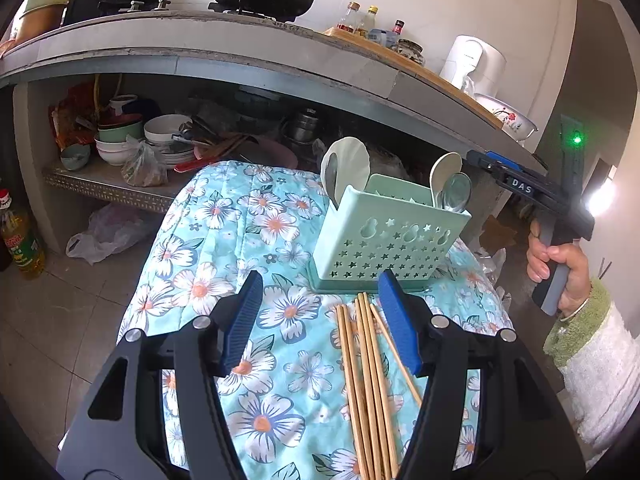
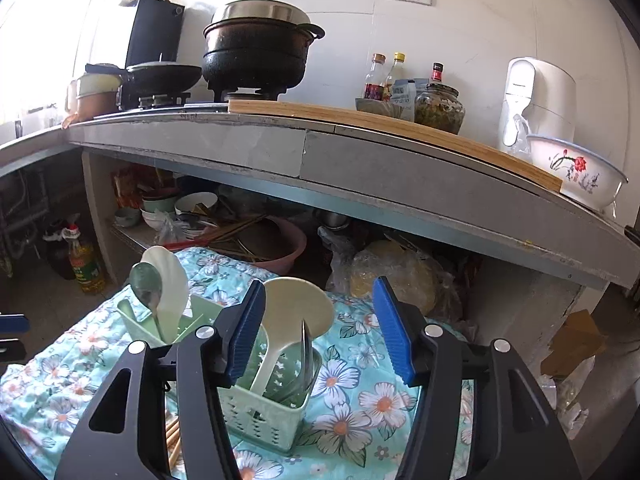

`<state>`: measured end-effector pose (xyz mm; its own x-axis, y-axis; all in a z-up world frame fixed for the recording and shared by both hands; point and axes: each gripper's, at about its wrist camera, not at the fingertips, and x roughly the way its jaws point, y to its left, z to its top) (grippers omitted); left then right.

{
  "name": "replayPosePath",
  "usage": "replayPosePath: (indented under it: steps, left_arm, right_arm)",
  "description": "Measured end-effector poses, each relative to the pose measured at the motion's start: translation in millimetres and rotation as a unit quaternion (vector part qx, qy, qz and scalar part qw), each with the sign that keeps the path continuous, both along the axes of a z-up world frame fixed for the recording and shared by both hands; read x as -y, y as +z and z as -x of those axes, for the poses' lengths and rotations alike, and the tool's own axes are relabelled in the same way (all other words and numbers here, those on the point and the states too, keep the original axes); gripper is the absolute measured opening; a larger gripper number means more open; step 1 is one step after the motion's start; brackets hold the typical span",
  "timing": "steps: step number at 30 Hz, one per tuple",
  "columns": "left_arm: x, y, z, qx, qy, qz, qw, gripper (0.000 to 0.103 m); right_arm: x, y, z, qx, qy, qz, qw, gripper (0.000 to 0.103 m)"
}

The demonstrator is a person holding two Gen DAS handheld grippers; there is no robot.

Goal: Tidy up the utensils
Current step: 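Lower the white ladle-spoon into the green holder with the right gripper and open it, then reach the left gripper to the bamboo chopsticks and grasp one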

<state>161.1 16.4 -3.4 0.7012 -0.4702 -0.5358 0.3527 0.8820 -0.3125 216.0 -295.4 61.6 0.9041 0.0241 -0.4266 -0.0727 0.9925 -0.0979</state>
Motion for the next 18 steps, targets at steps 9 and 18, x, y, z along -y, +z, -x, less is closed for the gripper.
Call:
replayPosePath:
  steps: [9,18]
  left_arm:
    - [4.4,-8.3,0.4,-0.015,-0.011,-0.003,0.9998,0.057]
    - [8.3,-22.9,0.7,-0.043,-0.023,-0.004,0.9988,0.057]
  right_arm:
    - [23.6,-3.6,60.2,-0.045,0.021,-0.134,0.99,0.056]
    - [18.5,-84.0,97.9,-0.192,0.039,-0.261,0.945,0.056]
